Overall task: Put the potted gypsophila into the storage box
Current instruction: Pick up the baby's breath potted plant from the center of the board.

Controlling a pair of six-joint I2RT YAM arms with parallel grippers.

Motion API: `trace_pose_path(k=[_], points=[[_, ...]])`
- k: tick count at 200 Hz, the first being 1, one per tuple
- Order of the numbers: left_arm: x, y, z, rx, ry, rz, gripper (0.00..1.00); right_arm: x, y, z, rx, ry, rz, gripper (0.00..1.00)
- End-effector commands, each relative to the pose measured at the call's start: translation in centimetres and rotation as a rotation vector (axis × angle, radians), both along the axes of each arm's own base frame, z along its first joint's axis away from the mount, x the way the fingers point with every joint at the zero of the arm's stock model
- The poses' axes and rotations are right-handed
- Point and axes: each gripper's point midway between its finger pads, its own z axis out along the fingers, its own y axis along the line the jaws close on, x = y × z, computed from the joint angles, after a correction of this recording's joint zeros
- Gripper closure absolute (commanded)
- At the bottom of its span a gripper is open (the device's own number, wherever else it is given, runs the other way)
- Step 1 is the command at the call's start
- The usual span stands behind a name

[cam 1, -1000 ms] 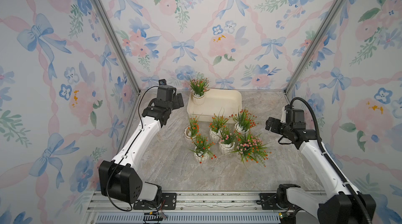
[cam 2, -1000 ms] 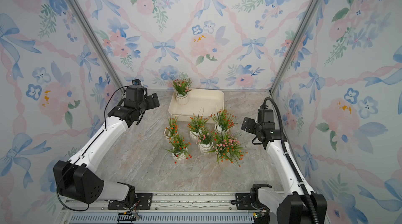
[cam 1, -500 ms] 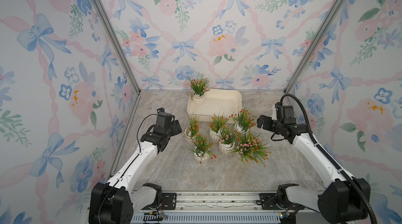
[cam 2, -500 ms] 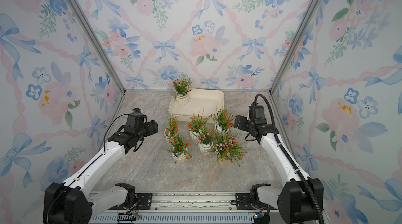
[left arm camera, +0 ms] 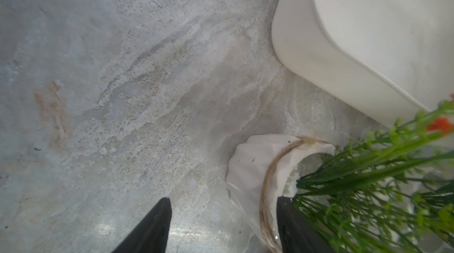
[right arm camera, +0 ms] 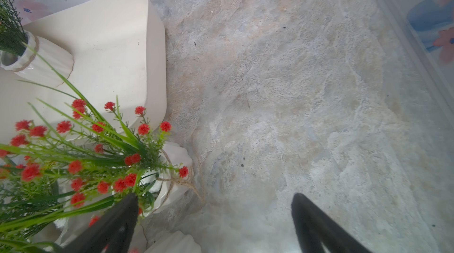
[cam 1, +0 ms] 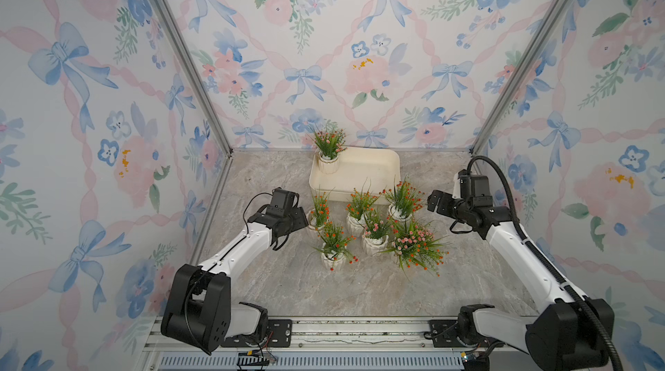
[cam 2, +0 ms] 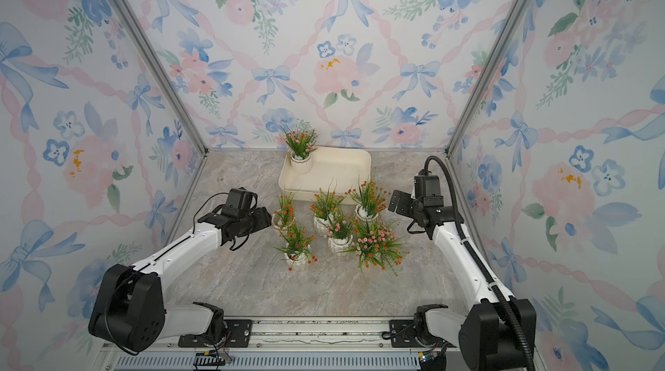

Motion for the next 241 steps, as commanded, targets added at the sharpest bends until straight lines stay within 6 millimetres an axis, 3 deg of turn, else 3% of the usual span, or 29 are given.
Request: trace_pose_path(k=[1, 48, 241], points=[[0.9, -0.9, 1.0, -0.027, -0.017, -0.017, 0.35, -1.1, -0.5, -1.0, -0.002, 0.039, -0.002, 0.02], [1.9, -1.9, 1.6, -0.031, -0.027, -0.044, 0.39, -2.1, -1.5, -1.8, -0.007, 0.055, -0.020, 0.02], [2.2, -2.5, -1.0, 0.111, 0.074, -0.143, 0.53, -2.8, -2.2, -4.2, 0.022, 0.101, -0.045, 0.02]])
